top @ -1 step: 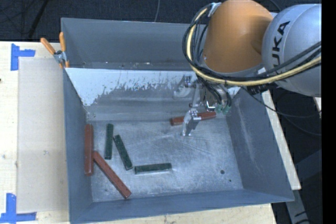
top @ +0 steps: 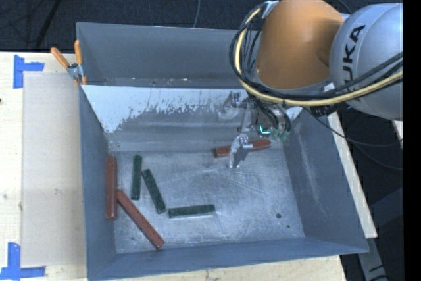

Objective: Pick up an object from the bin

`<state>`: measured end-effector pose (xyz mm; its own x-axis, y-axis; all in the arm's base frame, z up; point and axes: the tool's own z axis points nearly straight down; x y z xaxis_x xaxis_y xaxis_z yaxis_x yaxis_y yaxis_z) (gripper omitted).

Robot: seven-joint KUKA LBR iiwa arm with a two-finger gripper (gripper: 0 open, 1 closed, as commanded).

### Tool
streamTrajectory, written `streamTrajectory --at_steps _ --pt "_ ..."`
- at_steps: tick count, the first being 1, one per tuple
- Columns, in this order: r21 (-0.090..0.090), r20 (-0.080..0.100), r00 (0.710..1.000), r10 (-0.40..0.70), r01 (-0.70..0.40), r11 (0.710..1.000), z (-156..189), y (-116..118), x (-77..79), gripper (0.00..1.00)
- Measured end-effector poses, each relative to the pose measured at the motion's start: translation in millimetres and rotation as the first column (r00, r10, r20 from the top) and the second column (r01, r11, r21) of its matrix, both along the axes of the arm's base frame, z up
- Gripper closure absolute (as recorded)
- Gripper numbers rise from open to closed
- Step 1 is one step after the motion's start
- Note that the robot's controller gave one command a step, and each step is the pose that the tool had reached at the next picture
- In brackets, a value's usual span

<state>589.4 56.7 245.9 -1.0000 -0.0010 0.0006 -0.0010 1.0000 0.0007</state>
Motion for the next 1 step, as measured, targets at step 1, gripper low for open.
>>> streamTrajectory --at_steps 1 --pt "0.0 0.008 1.0 0.018 -0.018 1.0 -40.9 2.5 -7.6 0.0"
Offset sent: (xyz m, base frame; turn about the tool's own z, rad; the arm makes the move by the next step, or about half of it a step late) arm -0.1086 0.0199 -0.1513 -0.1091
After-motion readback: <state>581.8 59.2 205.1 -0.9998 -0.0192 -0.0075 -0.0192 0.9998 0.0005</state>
